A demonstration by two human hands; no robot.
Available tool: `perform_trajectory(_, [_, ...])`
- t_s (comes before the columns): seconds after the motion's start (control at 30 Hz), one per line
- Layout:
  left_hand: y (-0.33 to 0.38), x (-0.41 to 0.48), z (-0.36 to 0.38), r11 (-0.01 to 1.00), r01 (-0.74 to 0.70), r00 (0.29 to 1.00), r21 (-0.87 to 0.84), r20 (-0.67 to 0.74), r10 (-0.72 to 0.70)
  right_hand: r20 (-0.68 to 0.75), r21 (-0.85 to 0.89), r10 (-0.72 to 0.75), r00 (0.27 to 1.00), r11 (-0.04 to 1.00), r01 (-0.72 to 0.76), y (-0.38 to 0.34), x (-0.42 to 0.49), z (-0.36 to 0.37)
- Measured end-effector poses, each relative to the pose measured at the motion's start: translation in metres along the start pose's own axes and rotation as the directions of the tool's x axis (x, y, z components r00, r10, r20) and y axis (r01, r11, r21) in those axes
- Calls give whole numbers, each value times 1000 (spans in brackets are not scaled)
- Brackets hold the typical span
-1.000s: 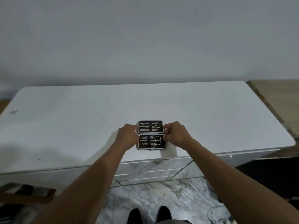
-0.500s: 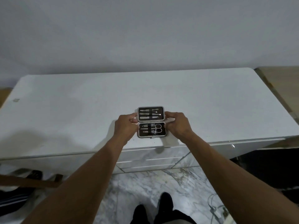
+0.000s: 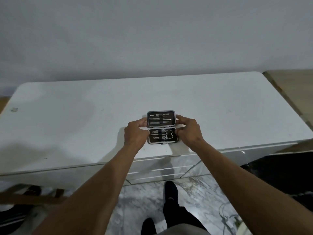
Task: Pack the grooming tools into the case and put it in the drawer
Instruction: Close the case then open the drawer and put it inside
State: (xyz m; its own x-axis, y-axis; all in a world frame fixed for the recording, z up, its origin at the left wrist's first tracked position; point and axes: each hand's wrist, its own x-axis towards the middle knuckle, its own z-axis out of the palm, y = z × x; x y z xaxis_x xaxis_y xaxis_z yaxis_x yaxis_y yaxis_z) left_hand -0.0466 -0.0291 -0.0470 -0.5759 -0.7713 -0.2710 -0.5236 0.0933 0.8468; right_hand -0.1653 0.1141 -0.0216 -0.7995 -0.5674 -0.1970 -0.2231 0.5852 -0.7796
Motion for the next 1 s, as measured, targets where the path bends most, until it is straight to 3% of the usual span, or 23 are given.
perform_trajectory(0.27, [-6,-11,3,999,-40,999,-15,-27,40,-66,-129,-64,996,990,55,10,-4,11])
perform_trajectory(0.37, [-7,-20,2,996,-75,997,-38,-22,74,-54,9,-53,997,999,53,12,-13,8])
perform_trajectory(0.5, [-11,-18,0,985,8,999,-170,45,-1,-36,152,-35,999,988,40,8,-22,3])
perform_trajectory(0.7, [-14,-25,-8,962,31,993,-270,115,1,-74,150,38,997,988,-27,14,-23,5])
perform_trajectory(0.87, [-20,-42,-11,989,-91,990,-114,94,102,22,114,-14,1000,993,12,11,-37,1])
perform_trajectory(1.0, [-21,-47,-9,971,-227,973,70,60,223,1,-100,-130,992,987,129,11,-40,6])
